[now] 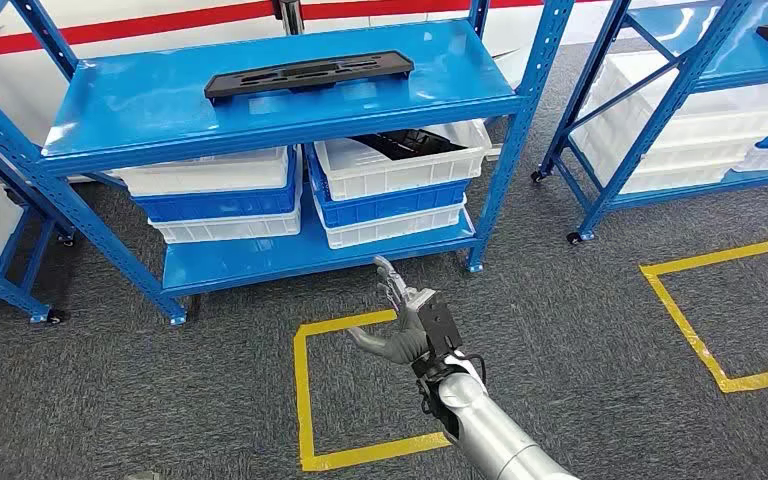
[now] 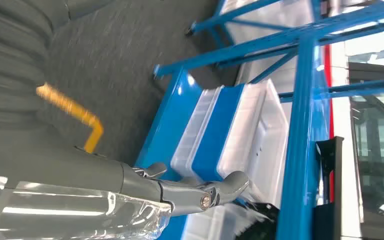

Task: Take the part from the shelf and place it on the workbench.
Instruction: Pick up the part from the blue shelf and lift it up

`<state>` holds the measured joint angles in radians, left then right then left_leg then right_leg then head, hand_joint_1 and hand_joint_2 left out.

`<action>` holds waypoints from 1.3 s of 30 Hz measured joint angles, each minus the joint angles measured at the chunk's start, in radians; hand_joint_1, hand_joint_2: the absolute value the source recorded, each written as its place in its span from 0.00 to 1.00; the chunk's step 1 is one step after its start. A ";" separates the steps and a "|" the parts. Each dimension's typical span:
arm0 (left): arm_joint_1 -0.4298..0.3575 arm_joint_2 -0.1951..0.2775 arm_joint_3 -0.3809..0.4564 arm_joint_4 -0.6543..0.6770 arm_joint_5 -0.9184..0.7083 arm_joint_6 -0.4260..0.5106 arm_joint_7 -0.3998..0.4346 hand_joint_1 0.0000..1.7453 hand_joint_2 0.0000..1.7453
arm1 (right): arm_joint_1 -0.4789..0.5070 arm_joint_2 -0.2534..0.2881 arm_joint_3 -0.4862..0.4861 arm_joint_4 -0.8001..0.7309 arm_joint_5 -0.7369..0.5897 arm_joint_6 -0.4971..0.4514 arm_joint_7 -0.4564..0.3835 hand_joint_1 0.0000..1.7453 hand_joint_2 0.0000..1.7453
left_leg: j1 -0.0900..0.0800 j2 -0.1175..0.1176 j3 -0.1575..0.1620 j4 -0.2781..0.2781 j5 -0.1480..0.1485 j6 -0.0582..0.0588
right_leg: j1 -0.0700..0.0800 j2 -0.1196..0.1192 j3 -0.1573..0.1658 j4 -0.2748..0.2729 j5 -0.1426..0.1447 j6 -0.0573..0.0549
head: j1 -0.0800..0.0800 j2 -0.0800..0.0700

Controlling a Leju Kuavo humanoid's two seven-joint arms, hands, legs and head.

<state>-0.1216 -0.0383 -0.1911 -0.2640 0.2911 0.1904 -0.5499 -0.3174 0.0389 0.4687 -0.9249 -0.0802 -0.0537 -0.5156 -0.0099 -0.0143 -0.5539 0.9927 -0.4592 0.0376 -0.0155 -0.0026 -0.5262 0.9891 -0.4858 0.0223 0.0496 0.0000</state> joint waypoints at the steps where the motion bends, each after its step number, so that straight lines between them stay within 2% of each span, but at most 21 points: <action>1: 0.002 0.000 0.003 0.000 -0.003 0.000 -0.002 0.00 0.00 | 0.001 0.000 0.002 -0.007 0.015 -0.008 0.000 0.00 1.00 | 0.000 0.000 0.000 0.000 0.000 0.000 | 0.000 0.000 0.000 0.000 0.000 0.000 | 0.000 0.000; 15: 0.040 0.002 0.066 0.006 -0.069 -0.009 -0.053 0.00 0.00 | 0.027 0.000 0.074 -0.171 0.460 -0.227 0.047 0.00 1.00 | 0.000 0.000 0.000 0.000 0.000 0.000 | 0.000 0.000 0.000 0.000 0.000 0.000 | 0.000 0.000; 34: 0.074 0.007 0.163 0.057 -0.146 -0.021 -0.052 0.00 0.00 | 0.067 -0.018 0.220 -0.392 1.082 -0.523 0.114 0.00 1.00 | -0.002 0.000 -0.001 0.002 -0.001 0.001 | -0.005 0.000 0.000 -0.001 0.000 0.000 | 0.000 0.000; 39: 0.075 0.010 0.186 0.061 -0.150 -0.021 -0.045 0.00 0.00 | 0.073 -0.021 0.241 -0.420 1.140 -0.556 0.116 0.00 1.00 | -0.004 0.000 -0.005 0.008 -0.006 0.009 | -0.008 0.000 0.000 -0.002 0.000 0.002 | 0.000 0.000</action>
<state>-0.0467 -0.0286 -0.0055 -0.2028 0.1411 0.1698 -0.5944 -0.2440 0.0176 0.7098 -1.3449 1.0597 -0.6099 -0.3992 -0.0139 -0.0145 -0.5591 1.0010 -0.4656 0.0466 -0.0231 -0.0027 -0.5260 0.9870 -0.4857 0.0239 0.0495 0.0000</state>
